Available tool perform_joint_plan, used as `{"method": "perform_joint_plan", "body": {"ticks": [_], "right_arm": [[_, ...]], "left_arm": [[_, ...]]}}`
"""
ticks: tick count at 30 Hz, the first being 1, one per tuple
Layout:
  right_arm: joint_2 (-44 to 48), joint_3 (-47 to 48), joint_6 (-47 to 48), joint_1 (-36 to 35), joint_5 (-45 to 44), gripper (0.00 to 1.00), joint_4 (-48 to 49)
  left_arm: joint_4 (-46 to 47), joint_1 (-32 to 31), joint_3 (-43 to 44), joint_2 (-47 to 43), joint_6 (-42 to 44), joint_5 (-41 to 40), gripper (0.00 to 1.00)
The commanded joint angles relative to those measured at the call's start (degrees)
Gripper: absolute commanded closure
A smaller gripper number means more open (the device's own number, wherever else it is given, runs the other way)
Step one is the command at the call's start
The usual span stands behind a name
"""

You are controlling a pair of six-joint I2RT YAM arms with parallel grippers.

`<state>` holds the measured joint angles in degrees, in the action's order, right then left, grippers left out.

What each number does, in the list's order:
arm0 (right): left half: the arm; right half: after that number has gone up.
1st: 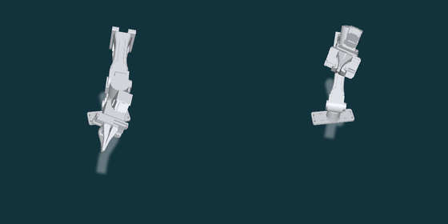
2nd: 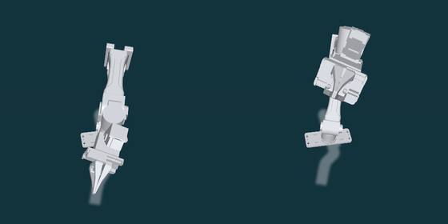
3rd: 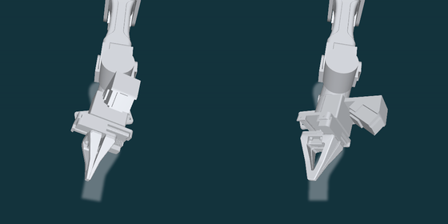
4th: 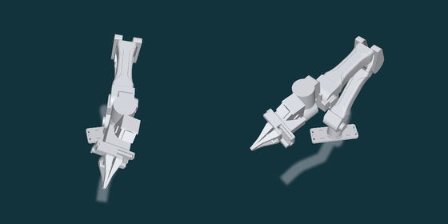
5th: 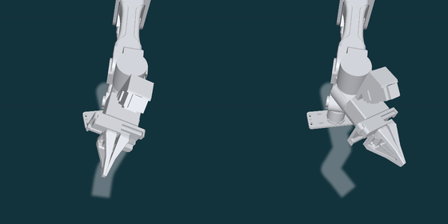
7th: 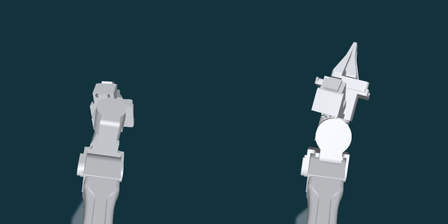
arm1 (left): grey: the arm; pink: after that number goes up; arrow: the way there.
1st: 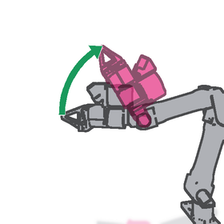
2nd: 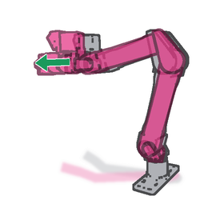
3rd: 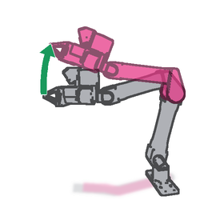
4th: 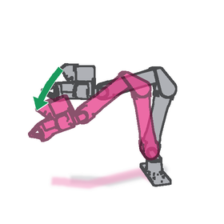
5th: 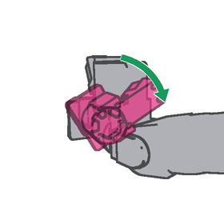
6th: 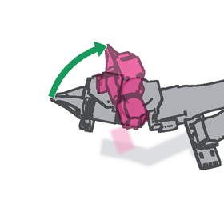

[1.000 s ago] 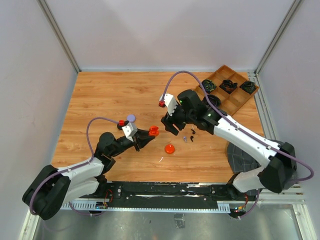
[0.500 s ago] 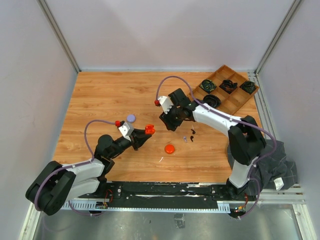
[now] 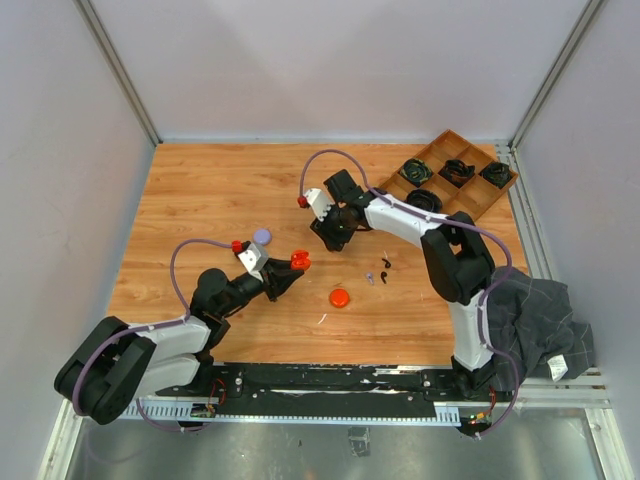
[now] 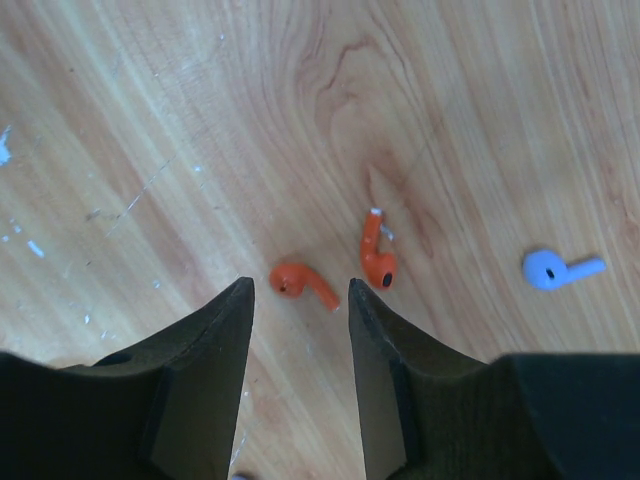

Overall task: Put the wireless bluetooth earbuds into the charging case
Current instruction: Pick up the earbud from the center of the board.

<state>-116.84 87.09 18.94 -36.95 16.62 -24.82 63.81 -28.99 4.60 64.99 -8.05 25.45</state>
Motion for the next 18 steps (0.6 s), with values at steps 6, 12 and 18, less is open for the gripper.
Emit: {"method": "perform_joint_plan", "body": {"ticks": [6, 12, 18], "right_arm": [[-5.4, 5.1, 2.1, 0.7, 2.5, 0.60, -5.0], [-6.4, 5.6, 1.9, 0.7, 3.4, 0.63, -8.5], [-6.8, 5.6, 0.5, 0.2, 2.8, 0.65, -10.4]], "left_arm": [[1.9, 0.5, 1.0, -1.1, -0.1, 0.2, 1.00], [2.2, 0.5, 1.1, -0.9, -0.3, 0.8, 1.00], [2.8, 0.5, 1.5, 0.3, -0.9, 1.5, 1.00]]}}
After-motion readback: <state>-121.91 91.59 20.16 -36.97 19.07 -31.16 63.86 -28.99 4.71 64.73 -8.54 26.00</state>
